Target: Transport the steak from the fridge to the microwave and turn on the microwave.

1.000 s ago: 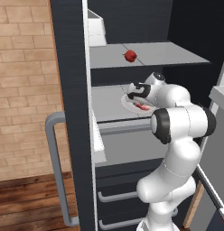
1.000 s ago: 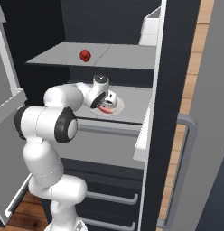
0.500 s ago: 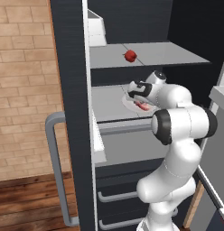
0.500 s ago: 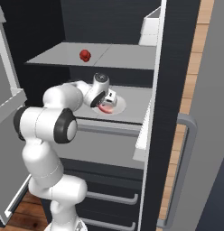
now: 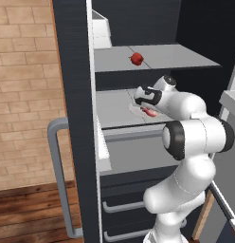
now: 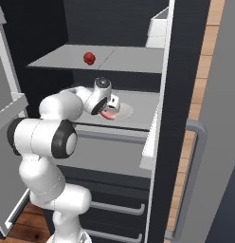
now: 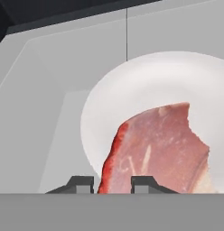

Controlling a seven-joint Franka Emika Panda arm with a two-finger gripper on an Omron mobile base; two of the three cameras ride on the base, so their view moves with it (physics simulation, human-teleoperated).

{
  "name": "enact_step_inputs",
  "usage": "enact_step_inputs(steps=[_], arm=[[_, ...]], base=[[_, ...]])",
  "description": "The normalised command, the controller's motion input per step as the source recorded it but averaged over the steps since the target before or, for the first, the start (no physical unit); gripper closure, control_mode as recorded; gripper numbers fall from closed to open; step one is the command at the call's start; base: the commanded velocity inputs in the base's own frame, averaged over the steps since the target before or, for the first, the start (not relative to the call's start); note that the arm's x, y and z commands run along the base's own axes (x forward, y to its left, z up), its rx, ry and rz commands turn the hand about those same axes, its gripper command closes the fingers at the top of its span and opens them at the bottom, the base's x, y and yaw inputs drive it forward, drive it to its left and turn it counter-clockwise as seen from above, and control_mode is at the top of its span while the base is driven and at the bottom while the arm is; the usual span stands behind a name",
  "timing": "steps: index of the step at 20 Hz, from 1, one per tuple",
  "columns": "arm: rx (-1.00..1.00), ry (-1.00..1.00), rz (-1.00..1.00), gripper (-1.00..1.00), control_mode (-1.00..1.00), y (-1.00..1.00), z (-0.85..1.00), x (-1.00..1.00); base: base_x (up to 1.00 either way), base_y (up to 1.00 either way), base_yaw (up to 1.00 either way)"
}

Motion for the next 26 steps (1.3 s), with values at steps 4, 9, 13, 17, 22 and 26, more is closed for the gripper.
enact_step_inputs(steps=[4,9,13,17,22,26], arm=[[0.00,-0.10,0.00,1.00,-1.00,0.05,0.00,-0.39],[0.00,-0.10,0.00,1.00,-1.00,0.02,0.03,-0.39],[0.00,-0.08,0.00,1.00,-1.00,0.00,0.22,-0.33],[0.00,-0.05,0.00,1.00,-1.00,0.03,0.32,-0.37],[0.00,-0.06,0.00,1.00,-1.00,0.12,0.24,-0.50],[0.00,-0.02,0.00,1.00,-1.00,0.10,0.23,-0.50]], base=[[0.00,0.00,0.00],[0.00,0.00,0.00],[0.00,0.00,0.00],[0.00,0.00,0.00],[0.00,0.00,0.00],[0.00,0.00,0.00]])
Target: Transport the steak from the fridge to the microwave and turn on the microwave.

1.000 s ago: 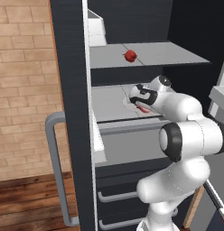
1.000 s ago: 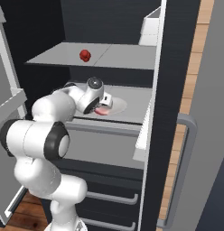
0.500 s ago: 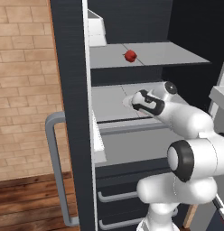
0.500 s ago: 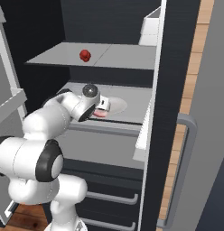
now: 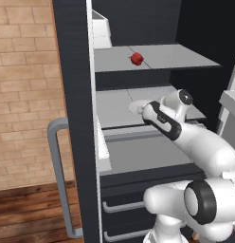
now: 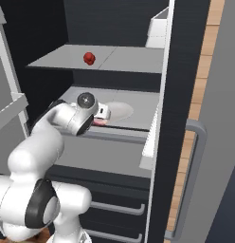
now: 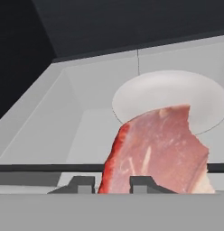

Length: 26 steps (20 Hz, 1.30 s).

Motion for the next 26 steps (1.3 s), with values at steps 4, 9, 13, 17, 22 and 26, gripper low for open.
enact_step_inputs(steps=[4,9,13,17,22,26], arm=[[0.00,0.00,0.00,1.00,-1.00,0.07,0.33,-0.43],[0.00,0.00,0.00,1.00,-1.00,0.04,0.32,-0.39],[0.00,0.00,0.00,1.00,-1.00,0.00,0.33,-0.44],[0.00,0.00,0.00,1.00,-1.00,0.00,0.22,-0.50],[-0.01,0.00,-0.01,1.00,-1.00,0.00,0.14,-0.51],[0.00,0.00,-0.03,1.00,-1.00,0.00,0.14,-0.53]], base=[[0.00,0.00,0.00],[0.00,0.00,0.00],[0.00,0.00,0.00],[0.00,0.00,0.00],[0.00,0.00,0.00],[0.00,0.00,0.00]])
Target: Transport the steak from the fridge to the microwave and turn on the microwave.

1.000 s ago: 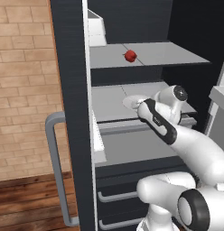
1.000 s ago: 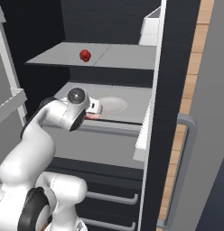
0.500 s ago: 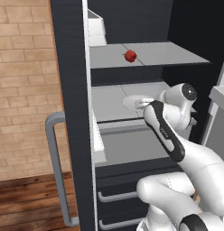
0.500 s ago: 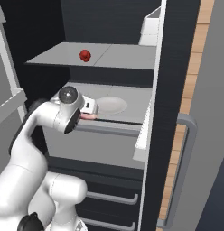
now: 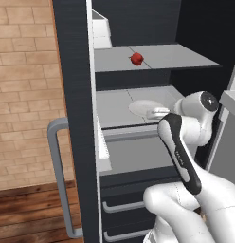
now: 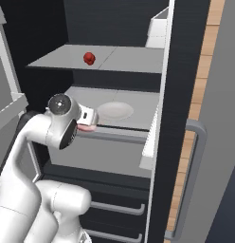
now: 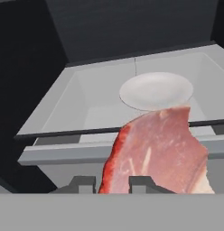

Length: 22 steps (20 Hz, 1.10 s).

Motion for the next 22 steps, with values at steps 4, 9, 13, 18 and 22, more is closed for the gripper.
enact_step_inputs(steps=[4,9,13,18,22], arm=[[0.00,0.00,-0.03,1.00,-1.00,0.00,0.17,-0.44],[-0.01,0.00,-0.01,1.00,-1.00,0.00,0.20,-0.45],[-0.01,0.00,0.00,1.00,-1.00,0.00,0.21,-0.40],[-0.03,0.00,0.00,1.00,-1.00,0.02,0.17,-0.37],[-0.03,0.00,0.00,1.00,-1.00,0.00,0.22,-0.44]], base=[[0.00,0.00,0.00],[0.00,0.00,0.00],[0.00,0.00,0.00],[0.00,0.00,0.00],[0.00,0.00,0.00]])
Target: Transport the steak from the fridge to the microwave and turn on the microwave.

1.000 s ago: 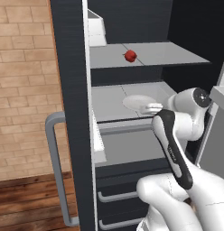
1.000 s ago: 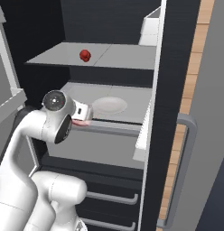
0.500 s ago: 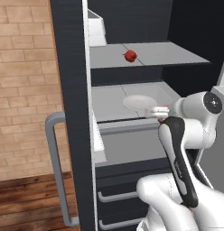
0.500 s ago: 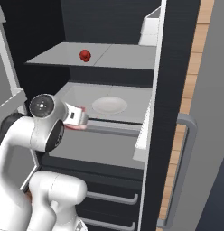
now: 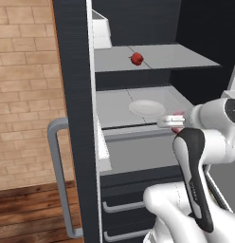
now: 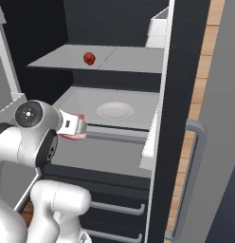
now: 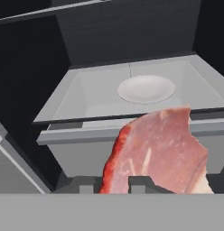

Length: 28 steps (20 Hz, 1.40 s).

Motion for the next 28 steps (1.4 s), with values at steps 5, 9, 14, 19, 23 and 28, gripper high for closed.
enact_step_inputs(steps=[5,9,14,19,23,28], arm=[[-0.05,0.00,0.00,1.00,-1.00,0.00,0.18,-0.40],[-0.03,0.00,0.00,1.00,-1.00,0.00,0.16,-0.34],[-0.04,0.00,0.00,1.00,-1.00,0.00,0.18,-0.36],[-0.02,-0.04,0.00,1.00,-1.00,0.00,0.04,-0.15],[0.00,0.00,0.00,1.00,-1.00,0.00,0.00,-0.01],[0.00,0.00,0.00,1.00,-1.00,0.00,0.00,0.00]], base=[[0.00,0.00,0.00],[0.00,0.00,0.00],[0.00,0.00,0.00],[0.00,0.00,0.00],[0.00,0.00,0.00],[0.00,0.00,0.00]])
